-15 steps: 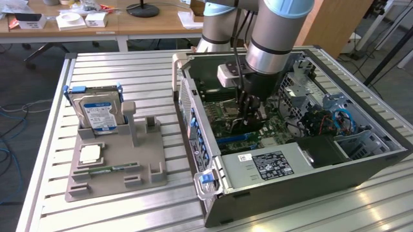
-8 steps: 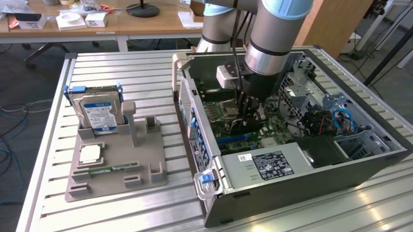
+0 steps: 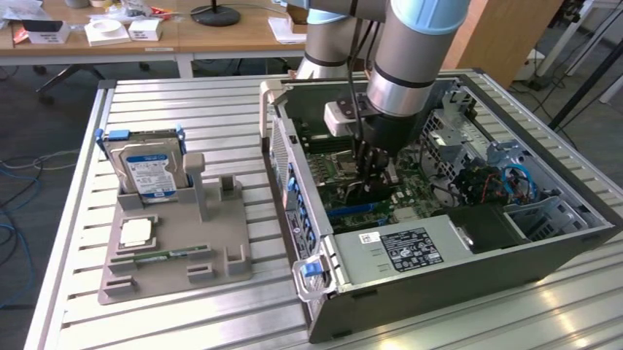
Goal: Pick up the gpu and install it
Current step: 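Insert the gpu into the slot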
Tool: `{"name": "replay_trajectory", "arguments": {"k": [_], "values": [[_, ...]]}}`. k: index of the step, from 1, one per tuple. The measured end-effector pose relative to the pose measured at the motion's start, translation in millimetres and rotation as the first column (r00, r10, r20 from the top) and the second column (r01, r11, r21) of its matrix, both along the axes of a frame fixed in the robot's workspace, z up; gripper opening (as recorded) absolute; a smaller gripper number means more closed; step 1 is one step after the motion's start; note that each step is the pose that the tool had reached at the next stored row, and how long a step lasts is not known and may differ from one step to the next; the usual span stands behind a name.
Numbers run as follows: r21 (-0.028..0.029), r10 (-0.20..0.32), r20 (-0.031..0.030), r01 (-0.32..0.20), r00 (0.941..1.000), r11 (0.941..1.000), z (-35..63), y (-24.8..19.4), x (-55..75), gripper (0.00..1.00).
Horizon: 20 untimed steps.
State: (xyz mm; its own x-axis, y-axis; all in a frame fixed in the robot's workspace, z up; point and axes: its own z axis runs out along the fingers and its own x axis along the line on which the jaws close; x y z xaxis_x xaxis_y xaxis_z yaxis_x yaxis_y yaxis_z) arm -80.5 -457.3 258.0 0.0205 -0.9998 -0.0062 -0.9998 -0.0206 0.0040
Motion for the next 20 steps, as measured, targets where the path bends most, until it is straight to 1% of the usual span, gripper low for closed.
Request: {"name": "replay_trajectory", "arguments": {"k": [1, 6, 16, 20], "values": [[-0.0002, 0.0, -0.0001, 0.0, 1.0, 1.0, 0.0, -0.1, -1.8, 0.26], [-0.0001, 0.0, -0.0001, 0.0, 1.0, 1.0, 0.0, 0.0, -1.9, 0.26], [-0.0002, 0.004, 0.0097, -0.004, 0.9999, 1.0, 0.0, -0.1, -3.6, 0.26], [-0.0001, 0.006, 0.0151, -0.006, 0.9999, 1.0, 0.0, 0.0, -4.6, 0.26]]}}
